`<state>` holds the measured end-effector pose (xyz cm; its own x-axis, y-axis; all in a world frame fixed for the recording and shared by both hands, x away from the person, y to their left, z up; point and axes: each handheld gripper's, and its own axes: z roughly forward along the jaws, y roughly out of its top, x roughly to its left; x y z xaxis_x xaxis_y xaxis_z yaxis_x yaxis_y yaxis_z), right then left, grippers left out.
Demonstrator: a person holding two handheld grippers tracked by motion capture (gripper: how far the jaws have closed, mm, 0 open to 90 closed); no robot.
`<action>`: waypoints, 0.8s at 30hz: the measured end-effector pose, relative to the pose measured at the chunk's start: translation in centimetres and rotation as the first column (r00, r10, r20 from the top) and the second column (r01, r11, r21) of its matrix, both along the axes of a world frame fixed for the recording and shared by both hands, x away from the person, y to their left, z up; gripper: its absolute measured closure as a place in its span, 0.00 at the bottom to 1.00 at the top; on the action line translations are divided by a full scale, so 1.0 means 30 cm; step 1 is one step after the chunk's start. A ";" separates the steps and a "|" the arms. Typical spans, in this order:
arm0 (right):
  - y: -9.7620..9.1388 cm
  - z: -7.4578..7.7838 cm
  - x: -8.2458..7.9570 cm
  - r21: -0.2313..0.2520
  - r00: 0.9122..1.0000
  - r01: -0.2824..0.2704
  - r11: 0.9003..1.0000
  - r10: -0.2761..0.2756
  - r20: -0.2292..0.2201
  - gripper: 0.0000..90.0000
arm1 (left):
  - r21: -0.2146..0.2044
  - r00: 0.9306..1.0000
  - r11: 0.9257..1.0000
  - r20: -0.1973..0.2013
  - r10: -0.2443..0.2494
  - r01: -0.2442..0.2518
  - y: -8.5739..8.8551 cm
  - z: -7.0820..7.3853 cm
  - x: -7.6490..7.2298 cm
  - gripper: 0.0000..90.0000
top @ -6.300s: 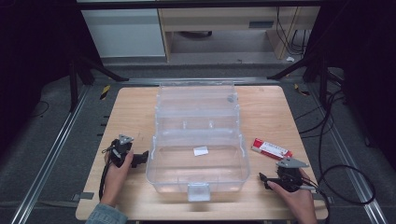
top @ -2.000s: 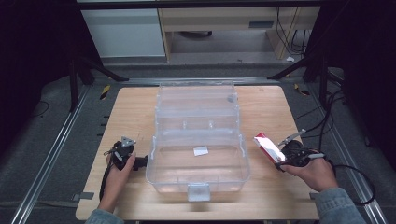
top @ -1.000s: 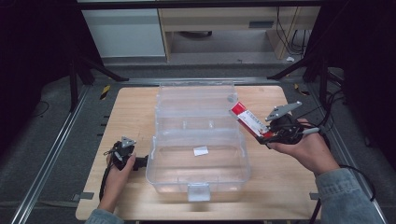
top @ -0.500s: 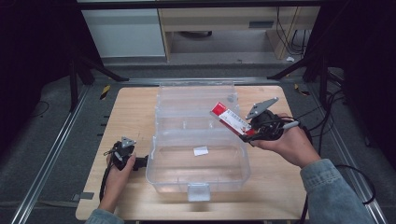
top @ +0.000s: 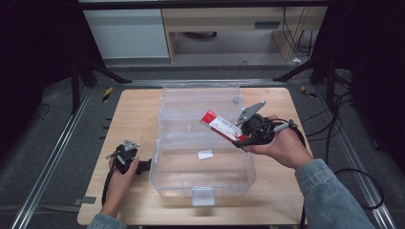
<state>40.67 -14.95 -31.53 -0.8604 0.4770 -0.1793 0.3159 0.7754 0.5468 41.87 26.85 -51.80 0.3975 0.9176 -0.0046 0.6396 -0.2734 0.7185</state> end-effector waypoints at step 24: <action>0.176 -0.080 -0.039 -0.038 0.987 -0.161 0.986 0.160 -0.029 0.57 | 0.001 1.000 1.000 0.000 0.000 0.000 -0.001 0.000 -0.005 0.00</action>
